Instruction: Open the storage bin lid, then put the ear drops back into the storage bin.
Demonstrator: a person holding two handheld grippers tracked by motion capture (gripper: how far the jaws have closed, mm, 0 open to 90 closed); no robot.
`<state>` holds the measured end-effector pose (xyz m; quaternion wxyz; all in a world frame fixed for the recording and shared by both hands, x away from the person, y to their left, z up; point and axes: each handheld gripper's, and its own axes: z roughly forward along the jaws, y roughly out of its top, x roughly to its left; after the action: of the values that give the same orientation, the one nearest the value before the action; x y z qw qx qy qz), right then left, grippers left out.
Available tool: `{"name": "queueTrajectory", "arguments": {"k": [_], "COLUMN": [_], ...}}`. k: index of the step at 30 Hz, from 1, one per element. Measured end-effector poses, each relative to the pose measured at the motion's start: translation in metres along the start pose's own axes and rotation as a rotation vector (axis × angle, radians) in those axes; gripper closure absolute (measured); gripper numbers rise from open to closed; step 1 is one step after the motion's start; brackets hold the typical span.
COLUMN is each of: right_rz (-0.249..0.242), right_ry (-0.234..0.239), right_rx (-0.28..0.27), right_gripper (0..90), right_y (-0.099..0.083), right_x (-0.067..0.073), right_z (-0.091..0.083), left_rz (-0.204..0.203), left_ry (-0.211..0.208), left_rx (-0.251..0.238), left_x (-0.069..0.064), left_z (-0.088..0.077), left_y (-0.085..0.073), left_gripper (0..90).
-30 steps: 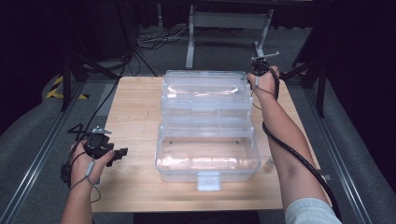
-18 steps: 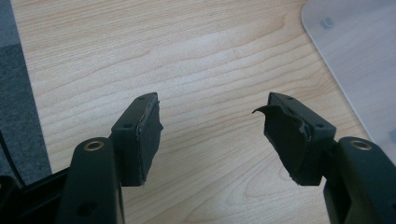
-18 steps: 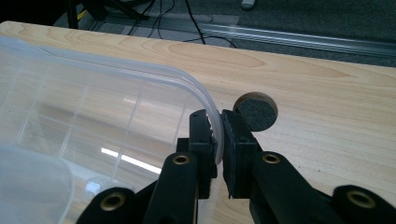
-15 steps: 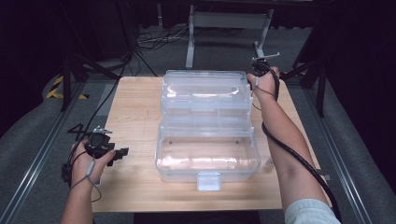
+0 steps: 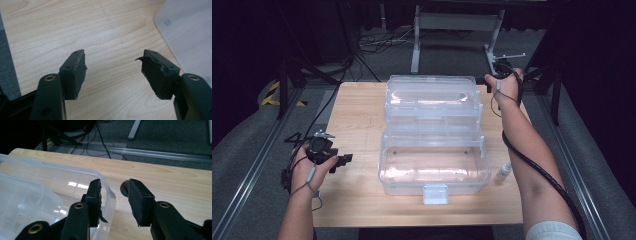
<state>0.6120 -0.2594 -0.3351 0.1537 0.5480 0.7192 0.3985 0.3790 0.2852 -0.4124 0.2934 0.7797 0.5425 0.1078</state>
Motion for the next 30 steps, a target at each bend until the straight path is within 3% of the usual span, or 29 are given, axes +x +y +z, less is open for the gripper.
{"name": "queueTrajectory", "arguments": {"k": [11, 15, 16, 25, 30], "right_rz": [0.008, -0.002, -0.011, -0.025, -0.062], "right_ry": [-0.004, -0.005, -0.002, 0.009, 0.012], "right_rx": [-0.047, -0.053, -0.059, -0.074, -0.072], "right_gripper": [60.2, 59.8, 59.6, 58.1, 58.1], "right_y": [-0.011, -0.015, -0.018, -0.027, -0.033], "right_x": [-0.015, -0.018, -0.019, -0.019, -0.014], "right_z": [-0.051, -0.064, -0.074, -0.101, -0.115], "left_rz": [0.025, 0.031, 0.028, 0.043, 0.049], "left_ry": [-0.036, -0.041, -0.042, -0.061, -0.07], "left_rx": [-0.026, -0.029, -0.028, -0.031, -0.036], "left_x": [-0.001, -0.001, -0.001, -0.008, -0.012], "left_z": [0.006, 0.008, 0.009, 0.016, 0.016], "left_y": [0.028, 0.033, 0.035, 0.045, 0.047], "left_gripper": [36.2, 36.2, 36.2, 36.2, 36.2]}}
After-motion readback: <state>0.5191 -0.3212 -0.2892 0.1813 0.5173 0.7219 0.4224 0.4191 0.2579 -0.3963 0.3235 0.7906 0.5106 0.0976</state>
